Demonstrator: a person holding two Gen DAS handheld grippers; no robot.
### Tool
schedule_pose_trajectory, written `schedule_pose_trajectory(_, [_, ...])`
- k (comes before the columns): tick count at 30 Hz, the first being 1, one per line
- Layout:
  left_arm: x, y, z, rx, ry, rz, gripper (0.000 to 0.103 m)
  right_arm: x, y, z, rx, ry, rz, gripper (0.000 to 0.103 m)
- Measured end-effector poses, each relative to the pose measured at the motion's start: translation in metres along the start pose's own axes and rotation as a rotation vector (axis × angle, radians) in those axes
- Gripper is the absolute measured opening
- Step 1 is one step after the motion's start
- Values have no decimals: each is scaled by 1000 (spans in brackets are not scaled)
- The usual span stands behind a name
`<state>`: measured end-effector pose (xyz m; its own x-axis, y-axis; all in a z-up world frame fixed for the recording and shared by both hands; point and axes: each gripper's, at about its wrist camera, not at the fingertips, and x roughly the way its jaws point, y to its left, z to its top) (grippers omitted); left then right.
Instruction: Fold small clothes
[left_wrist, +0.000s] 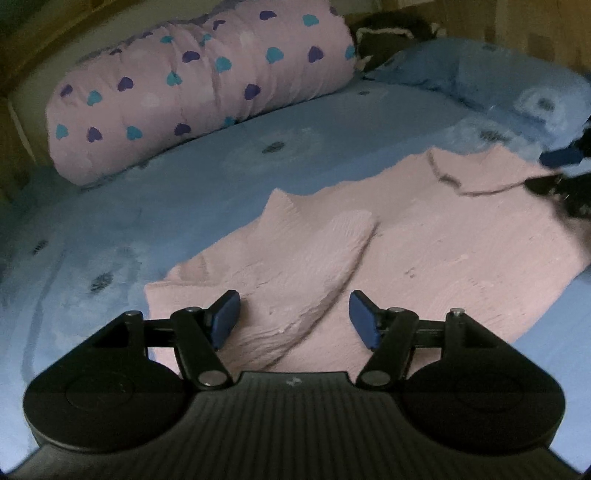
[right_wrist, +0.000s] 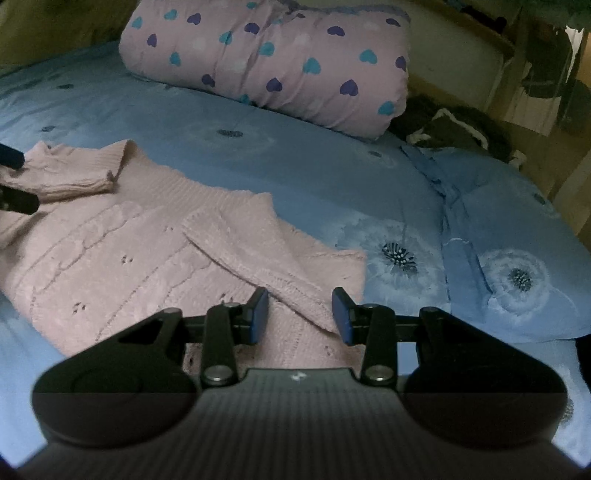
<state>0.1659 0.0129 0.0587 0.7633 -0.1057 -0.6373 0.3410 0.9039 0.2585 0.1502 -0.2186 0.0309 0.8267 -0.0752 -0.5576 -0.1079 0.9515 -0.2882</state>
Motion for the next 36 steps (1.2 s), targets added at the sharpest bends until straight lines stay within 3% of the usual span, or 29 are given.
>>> schedule_pose_trajectory(2, [4, 2, -3, 13, -13, 45, 70, 4, 1, -1, -13, -7, 0, 40])
schedule_pose_trajectory(5, [7, 10, -3, -16, -32, 86, 59, 10, 2, 0, -38, -29, -7, 40])
schedule_pose_trajectory(9, [11, 33, 1, -124, -45, 144, 41, 23, 1, 3, -50, -35, -15, 40])
schedule_pose_trajectory(13, [11, 61, 6, -230, -75, 245, 37, 34, -7, 5, -26, -30, 4, 38])
schedule_pose_trajectory(15, [12, 73, 6, -273, -78, 311, 38, 37, -16, 6, 39, -34, 31, 17])
schedule_pose_trajectory(18, [15, 95, 1, -342, -51, 354, 38, 45, -37, 7, 207, -25, 0, 13])
schedule_pose_trajectory(22, [12, 109, -3, -406, -41, 345, 39, 54, -76, -5, 499, -5, -27, 19])
schedule_pose_trajectory(26, [7, 107, 1, -433, -80, 249, 42, 54, -94, -17, 617, -4, -7, 41])
schedule_pose_trajectory(30, [22, 96, 16, -399, -88, 143, 58, 48, -96, -17, 649, -16, 10, 41])
schedule_pose_trajectory(36, [66, 86, 31, -455, 7, 21, 60, 42, -89, -6, 538, -35, 16, 40])
